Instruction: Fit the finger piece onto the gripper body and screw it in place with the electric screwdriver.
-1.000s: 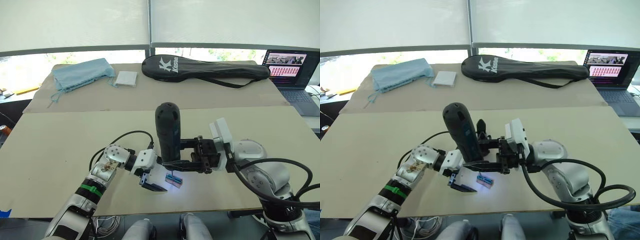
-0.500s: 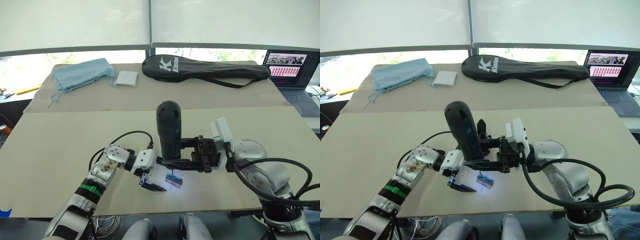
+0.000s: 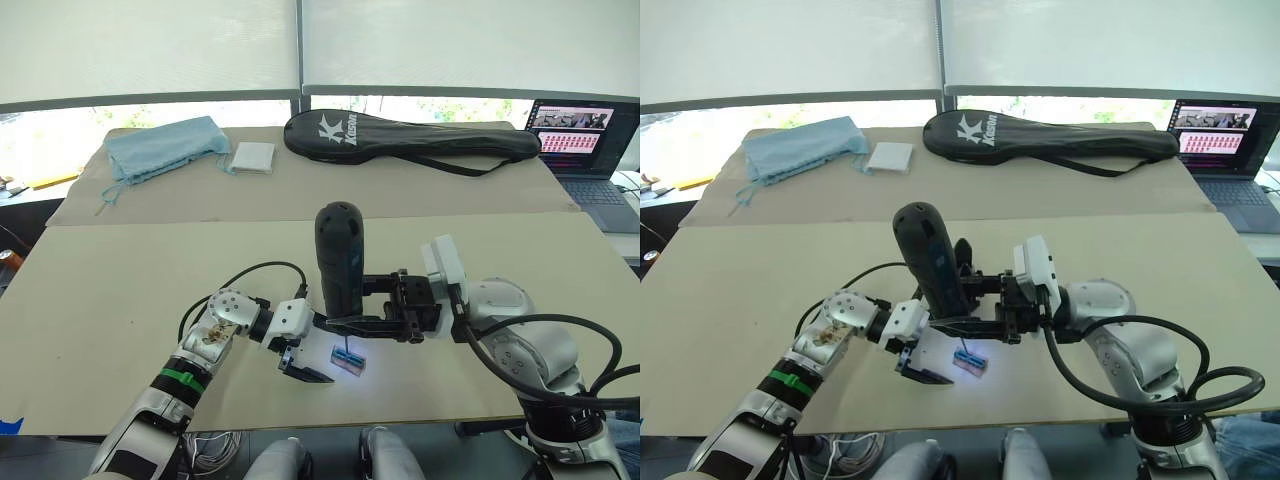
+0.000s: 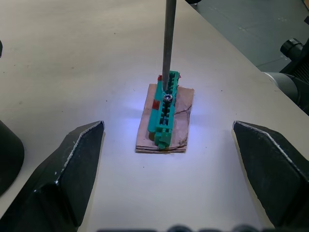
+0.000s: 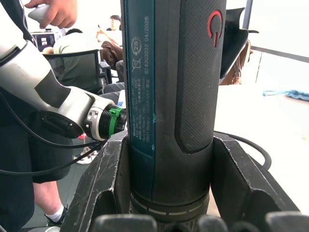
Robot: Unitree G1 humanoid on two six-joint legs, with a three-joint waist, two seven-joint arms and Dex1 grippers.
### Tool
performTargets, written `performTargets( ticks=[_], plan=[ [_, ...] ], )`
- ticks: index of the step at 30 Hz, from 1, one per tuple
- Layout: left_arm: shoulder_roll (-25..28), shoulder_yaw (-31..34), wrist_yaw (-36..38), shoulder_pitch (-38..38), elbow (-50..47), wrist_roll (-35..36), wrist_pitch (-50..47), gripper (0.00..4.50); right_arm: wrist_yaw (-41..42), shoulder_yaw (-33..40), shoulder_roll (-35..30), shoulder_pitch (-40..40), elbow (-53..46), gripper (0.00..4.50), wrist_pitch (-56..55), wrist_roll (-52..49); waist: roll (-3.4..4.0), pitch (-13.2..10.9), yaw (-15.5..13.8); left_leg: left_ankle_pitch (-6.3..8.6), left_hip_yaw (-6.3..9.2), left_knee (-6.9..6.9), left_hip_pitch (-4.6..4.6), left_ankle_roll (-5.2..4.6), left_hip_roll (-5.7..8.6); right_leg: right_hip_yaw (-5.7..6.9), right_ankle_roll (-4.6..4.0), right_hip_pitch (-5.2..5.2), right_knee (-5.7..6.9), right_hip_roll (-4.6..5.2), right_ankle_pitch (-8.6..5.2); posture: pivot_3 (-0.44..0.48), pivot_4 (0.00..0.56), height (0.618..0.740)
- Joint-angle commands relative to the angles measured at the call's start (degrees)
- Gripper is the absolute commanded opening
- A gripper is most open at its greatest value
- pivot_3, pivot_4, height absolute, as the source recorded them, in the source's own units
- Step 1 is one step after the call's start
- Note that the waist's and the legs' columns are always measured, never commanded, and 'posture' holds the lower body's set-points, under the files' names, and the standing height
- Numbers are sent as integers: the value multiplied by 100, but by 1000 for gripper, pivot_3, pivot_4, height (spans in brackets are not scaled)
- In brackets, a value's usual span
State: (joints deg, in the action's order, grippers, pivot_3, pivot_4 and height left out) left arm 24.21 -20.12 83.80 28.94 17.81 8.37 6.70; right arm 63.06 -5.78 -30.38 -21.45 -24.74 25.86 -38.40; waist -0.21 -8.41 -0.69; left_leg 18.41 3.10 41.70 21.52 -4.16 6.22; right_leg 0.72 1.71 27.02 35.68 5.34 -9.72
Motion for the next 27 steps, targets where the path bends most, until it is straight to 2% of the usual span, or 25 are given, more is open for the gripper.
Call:
performTargets(
  ticks=[1, 27],
  plan=[
    [-28, 9, -28, 113, -121, 48, 48, 4500, 20, 135, 5, -25, -206, 1879, -179, -108, 0, 0, 0, 0, 0, 0, 0, 0, 0, 0, 0, 0, 0, 0, 0, 0, 150, 736],
    [-63, 16, -38, 160, -45, 36, 83, 4500, 62, 72, 57, -19, -180, 1879, -172, -32, 0, 0, 0, 0, 0, 0, 0, 0, 0, 0, 0, 0, 1, -1, 0, 0, 150, 736]
  ],
)
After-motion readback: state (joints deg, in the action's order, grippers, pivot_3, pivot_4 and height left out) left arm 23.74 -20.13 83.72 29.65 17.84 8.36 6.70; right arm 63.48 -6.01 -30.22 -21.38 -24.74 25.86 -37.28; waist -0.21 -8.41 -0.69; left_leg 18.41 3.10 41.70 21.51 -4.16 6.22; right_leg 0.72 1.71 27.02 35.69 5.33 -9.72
